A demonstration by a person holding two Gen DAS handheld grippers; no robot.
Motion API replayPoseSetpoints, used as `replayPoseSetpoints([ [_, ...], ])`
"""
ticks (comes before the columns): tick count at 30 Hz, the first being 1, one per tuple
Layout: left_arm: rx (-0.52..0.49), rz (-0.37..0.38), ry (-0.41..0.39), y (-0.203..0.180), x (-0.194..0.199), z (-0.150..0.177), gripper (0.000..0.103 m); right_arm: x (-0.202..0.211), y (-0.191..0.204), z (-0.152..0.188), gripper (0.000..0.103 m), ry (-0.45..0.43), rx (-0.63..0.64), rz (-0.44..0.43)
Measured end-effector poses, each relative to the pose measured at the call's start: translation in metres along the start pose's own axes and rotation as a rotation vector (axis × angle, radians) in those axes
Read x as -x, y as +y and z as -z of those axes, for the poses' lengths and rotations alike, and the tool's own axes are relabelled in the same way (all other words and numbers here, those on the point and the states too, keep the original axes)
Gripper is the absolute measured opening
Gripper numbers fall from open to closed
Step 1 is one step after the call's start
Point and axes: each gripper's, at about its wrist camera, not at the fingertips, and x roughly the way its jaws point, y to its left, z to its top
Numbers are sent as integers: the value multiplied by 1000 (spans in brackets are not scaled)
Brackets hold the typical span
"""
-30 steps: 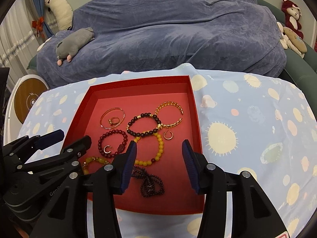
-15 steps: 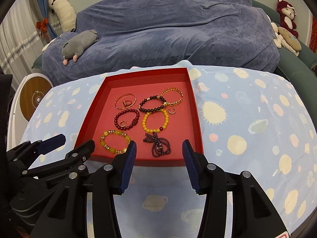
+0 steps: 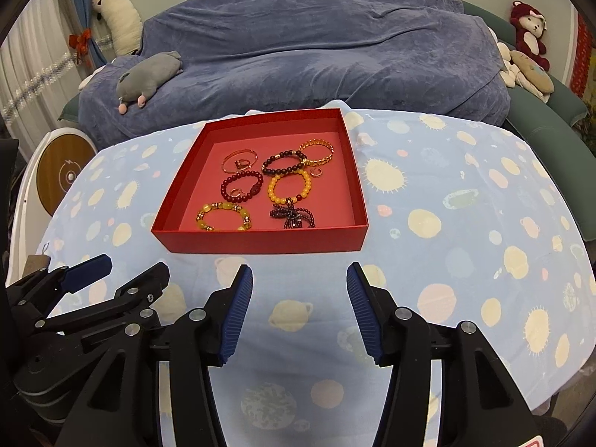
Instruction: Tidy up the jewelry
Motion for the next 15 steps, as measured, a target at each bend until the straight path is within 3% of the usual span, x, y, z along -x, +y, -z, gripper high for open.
replayPoseSetpoints([
  [5, 0, -5, 11, 0, 5, 16, 64, 7, 1, 15, 52, 6, 1, 5],
  [9, 1, -21, 6, 1, 10, 24, 71, 12, 1, 24, 52, 8, 2, 15],
  [15, 0, -39, -3, 4, 15, 33, 80, 17, -4, 35, 62, 0, -19, 35],
])
